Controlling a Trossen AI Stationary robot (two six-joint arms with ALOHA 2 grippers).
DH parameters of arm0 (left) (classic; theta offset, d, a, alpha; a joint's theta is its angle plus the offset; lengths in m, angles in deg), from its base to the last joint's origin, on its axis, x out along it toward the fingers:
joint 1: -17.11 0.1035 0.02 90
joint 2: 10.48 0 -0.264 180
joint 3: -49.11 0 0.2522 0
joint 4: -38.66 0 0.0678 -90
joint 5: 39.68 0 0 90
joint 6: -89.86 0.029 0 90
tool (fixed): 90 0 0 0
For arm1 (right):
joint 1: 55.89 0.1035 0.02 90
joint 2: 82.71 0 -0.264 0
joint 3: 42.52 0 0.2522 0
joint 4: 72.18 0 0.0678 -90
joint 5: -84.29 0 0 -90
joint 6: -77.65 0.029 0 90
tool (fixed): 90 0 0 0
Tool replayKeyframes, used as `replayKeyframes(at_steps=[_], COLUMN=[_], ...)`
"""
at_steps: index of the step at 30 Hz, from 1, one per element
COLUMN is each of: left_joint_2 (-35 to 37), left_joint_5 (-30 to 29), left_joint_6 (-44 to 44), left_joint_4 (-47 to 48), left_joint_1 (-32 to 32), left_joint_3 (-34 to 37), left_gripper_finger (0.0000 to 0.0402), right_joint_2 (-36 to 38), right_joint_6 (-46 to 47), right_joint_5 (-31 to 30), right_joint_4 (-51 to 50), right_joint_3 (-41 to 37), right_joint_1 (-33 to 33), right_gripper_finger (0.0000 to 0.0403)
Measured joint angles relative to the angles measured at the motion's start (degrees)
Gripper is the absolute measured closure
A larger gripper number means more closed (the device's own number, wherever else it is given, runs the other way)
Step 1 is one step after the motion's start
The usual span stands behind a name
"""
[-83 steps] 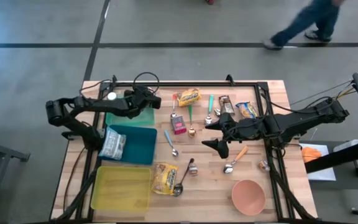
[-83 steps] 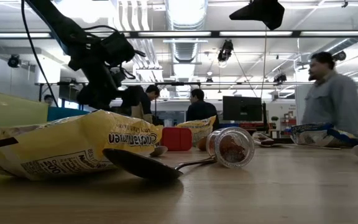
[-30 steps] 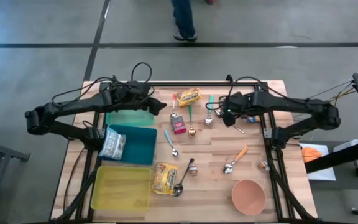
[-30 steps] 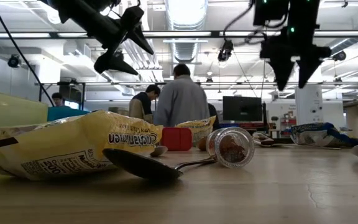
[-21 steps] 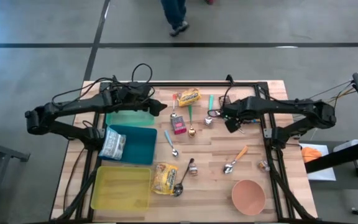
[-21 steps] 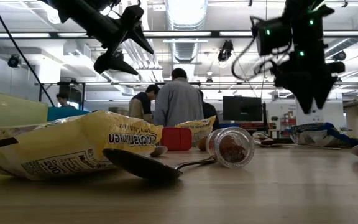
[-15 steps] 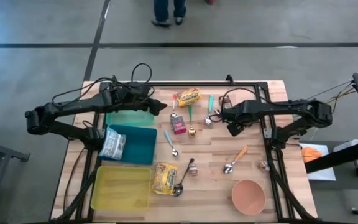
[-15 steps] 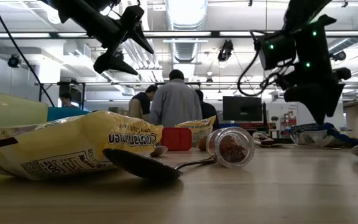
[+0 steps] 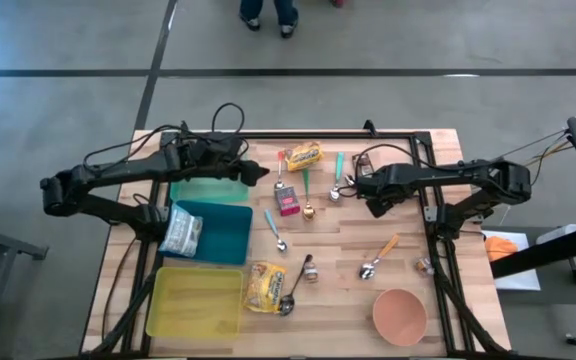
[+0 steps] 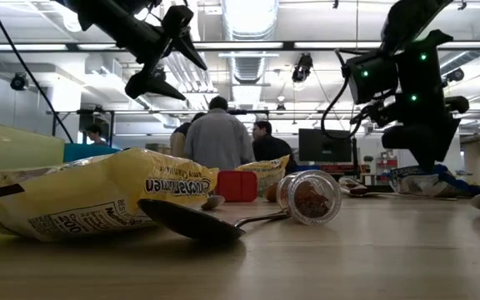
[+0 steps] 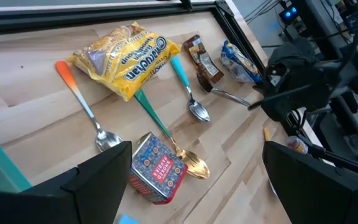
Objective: Pick & Place Food Item
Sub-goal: Put the blue noodle pack into the dark blue bin
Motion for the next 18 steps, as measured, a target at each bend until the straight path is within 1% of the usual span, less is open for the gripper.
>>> replayKeyframes(at_steps=[13, 15, 18], left_joint_2=[0.0, 0.0, 0.0], left_joint_5=[0.06, 0.07, 0.07], left_joint_6=[-0.44, -0.57, -1.24], left_joint_4=[-0.17, -0.17, -0.17], left_joint_1=[-0.62, -0.62, -0.62], left_joint_3=[-0.17, -0.17, -0.17], left_gripper_finger=[0.0033, 0.0033, 0.0033], right_joint_2=[-0.05, -0.05, -0.03], right_joint_6=[-1.09, -1.31, -1.64], right_joint_5=[-0.29, -0.31, -0.42], right_joint_4=[3.94, 3.93, 3.93], right_joint_3=[-3.34, -3.4, -3.3], right_joint_1=[-2.52, -2.76, -2.74], right_gripper_finger=[0.0183, 0.0195, 0.0236])
